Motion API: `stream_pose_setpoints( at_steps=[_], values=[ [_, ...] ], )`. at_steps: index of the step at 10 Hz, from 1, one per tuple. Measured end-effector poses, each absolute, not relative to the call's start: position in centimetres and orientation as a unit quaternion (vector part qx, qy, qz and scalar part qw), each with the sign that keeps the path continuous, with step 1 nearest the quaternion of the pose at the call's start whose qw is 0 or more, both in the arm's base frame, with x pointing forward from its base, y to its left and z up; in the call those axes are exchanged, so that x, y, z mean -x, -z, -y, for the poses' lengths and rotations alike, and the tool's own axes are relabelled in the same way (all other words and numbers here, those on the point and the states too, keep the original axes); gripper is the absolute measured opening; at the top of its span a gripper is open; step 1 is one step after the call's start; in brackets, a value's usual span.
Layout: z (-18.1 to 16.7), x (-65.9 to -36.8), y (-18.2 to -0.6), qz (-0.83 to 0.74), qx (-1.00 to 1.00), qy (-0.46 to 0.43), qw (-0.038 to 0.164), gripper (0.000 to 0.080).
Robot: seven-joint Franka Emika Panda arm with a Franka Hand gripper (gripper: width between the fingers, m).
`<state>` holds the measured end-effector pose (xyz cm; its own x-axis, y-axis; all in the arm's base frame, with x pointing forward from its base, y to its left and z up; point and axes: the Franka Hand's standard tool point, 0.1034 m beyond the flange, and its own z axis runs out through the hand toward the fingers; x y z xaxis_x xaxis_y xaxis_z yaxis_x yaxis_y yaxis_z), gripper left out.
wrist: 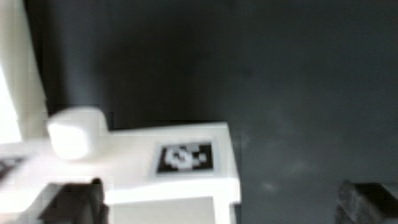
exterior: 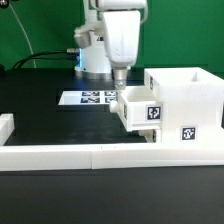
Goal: Assemble drawer
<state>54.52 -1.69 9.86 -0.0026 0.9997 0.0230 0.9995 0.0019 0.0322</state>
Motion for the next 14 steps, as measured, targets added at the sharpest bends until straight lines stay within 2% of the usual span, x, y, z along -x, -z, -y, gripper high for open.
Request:
stream_pose_setpoints(
  at_steps=[3,5,8,9,14],
  values=[
    [2.4,-54.4,-9.5,-0.713,-0.701,-0.022,-0.002,0.0649],
    [4.5,-54.6,-8.0,-0.719,-0.692,-0.048,-0.047,0.0649],
    [5.2,-55.9,-6.0,-0.722,-0.681,-0.078,-0.098,0.0649],
    [5.0,-56.0,-5.6,-0.717,-0.684,-0.083,-0.106,0.0649],
    [2.0,-54.7,-4.9,-0.693,-0.708,-0.079,-0.114,0.0649]
  ],
)
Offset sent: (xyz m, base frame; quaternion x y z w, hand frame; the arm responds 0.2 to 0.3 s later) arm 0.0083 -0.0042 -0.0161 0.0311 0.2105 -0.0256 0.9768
